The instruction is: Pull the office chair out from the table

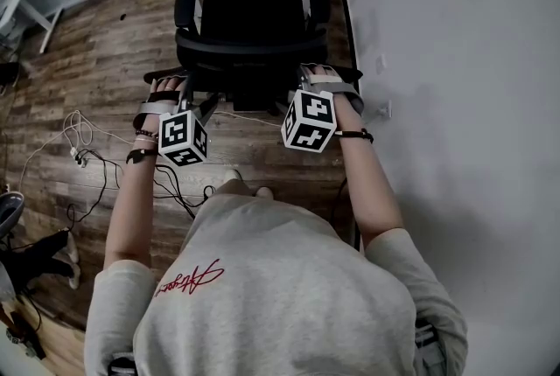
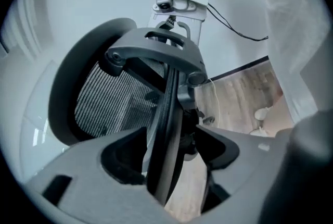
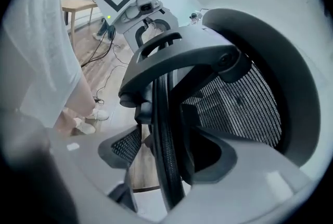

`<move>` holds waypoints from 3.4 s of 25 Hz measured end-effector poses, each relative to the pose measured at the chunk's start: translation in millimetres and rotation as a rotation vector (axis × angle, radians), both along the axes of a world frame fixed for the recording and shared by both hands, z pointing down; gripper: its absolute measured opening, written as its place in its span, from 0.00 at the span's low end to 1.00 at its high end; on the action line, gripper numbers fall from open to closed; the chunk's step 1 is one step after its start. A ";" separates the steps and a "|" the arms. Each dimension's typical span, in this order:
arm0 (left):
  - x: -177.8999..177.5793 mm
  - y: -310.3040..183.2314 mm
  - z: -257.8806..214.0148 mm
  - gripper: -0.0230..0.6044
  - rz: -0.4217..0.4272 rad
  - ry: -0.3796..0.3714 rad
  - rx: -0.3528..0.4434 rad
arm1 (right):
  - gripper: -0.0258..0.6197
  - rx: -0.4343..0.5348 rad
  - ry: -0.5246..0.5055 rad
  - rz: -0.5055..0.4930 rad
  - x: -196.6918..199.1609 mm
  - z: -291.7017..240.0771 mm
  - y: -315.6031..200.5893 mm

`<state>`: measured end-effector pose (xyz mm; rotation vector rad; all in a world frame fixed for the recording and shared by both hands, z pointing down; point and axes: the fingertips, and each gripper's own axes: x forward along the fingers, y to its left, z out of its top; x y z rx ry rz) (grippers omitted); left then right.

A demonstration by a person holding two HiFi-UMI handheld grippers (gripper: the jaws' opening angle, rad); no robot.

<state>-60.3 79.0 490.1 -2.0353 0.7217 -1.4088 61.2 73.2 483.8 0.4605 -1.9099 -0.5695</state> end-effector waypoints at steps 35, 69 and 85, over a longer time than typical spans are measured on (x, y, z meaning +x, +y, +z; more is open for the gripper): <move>13.0 43.6 -113.9 0.25 -0.215 0.780 0.139 | 0.28 0.126 -0.747 0.199 -10.1 -121.4 40.2; 38.1 48.8 -162.4 0.03 -0.171 1.089 0.187 | 0.04 0.113 -1.111 0.298 10.2 -164.3 46.9; 38.5 55.5 -163.0 0.03 -0.155 1.077 0.183 | 0.04 0.092 -1.111 0.361 14.6 -157.8 50.3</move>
